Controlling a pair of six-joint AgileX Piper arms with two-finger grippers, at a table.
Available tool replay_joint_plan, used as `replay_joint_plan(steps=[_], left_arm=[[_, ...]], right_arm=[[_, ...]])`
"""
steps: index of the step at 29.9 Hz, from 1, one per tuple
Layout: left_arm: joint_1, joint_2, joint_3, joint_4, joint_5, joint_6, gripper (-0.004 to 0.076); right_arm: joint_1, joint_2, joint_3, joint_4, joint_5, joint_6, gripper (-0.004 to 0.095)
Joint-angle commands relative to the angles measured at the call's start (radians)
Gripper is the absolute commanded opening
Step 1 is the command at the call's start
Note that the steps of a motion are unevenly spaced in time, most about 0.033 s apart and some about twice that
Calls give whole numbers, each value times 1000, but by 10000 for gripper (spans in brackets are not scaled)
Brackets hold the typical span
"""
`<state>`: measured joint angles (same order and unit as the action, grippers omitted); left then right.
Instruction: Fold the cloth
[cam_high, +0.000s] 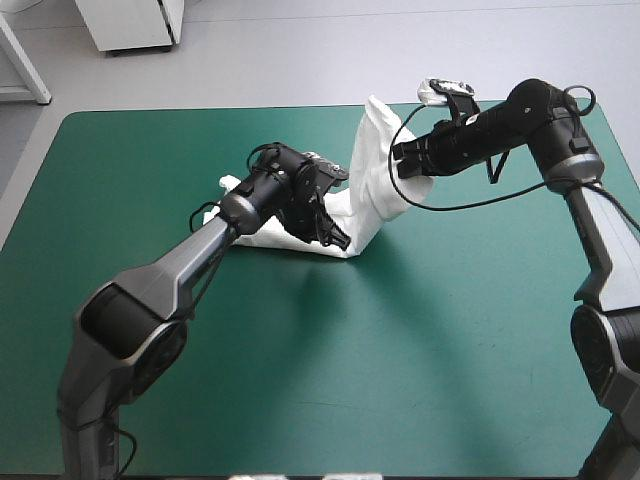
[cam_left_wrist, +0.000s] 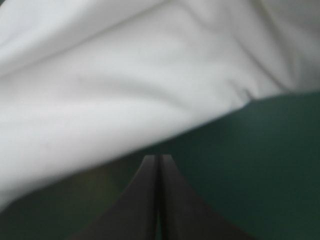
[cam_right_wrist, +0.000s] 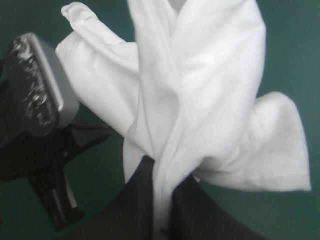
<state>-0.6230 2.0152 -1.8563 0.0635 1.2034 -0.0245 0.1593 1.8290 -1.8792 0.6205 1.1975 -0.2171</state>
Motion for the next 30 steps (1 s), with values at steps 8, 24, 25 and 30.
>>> replay_joint_plan(steps=[8, 24, 25, 30], left_arm=[[8, -646, 610, 22, -64, -117, -9], [8, -1075, 752, 8, 20, -206, -9], [8, -1075, 752, -11, 15, -204, -9], [8, -1075, 752, -77, 13, -204, -9]], right_arm=[[50, -55, -70, 119, -121, -52, -3], [382, 235, -261, 96, -321, -67, -3], [394, 258, -282, 90, -321, -60, -3], [438, 380, -398, 94, -325, -43, -3]])
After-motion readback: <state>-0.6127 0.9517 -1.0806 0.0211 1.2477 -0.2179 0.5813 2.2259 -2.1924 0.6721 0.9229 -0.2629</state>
